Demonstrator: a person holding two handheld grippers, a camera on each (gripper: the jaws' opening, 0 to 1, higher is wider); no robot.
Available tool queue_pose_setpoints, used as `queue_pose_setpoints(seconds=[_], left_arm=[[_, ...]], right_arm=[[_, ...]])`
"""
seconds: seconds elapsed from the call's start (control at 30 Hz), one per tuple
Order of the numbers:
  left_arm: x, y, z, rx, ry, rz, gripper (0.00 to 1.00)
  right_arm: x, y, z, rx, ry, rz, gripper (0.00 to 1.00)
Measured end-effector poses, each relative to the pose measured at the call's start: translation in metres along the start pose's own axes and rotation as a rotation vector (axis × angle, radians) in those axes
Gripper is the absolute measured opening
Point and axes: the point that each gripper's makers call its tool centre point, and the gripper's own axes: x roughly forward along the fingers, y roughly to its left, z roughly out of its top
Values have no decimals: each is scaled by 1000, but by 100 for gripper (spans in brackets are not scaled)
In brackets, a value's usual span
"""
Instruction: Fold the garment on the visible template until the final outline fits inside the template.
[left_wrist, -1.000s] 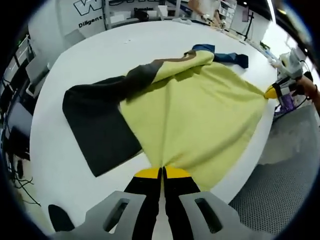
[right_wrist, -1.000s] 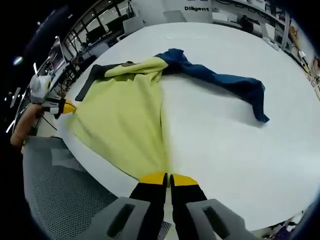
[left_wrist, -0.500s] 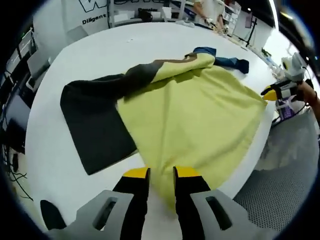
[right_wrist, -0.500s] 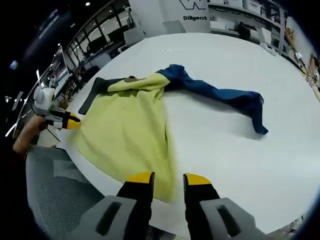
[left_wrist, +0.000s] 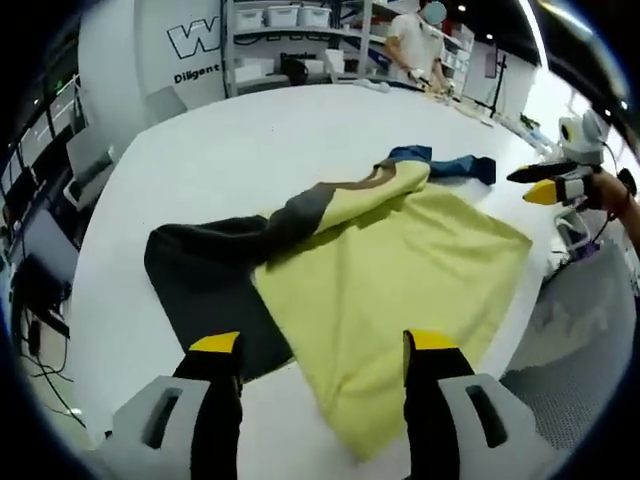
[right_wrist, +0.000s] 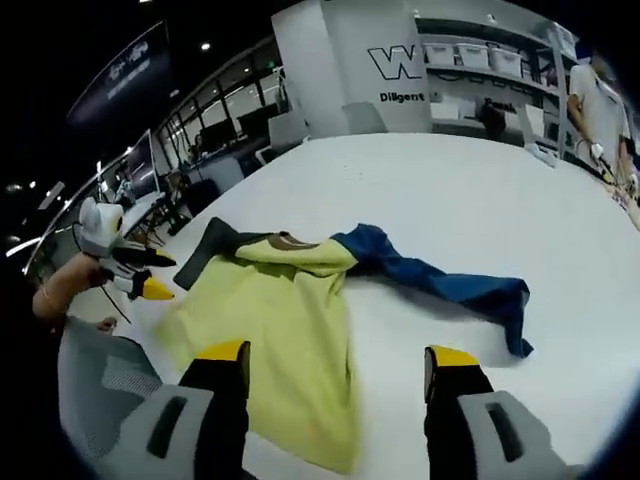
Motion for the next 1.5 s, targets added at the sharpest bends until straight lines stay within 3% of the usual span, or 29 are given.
queue_pose_setpoints(seconds=[0.33,0.7,0.97,1.33,1.5], left_arm=[[3,21,38,41,-59,26,65],[17,35,52,-2,-80,32,61],[38,46,65,-25,-96,28,54],[62,43,77,-48,-114,-20,42],[71,38,78,-52,-110,-50,36]], right_arm=[[25,3,41,-82,-44,47,66],[56,-3,69,-130,-33,72,58],[81,-12,78,-171,-14,80,49],[114,-19,84,-228,23,97,39],[128,-24,79,-252,57,106,28]])
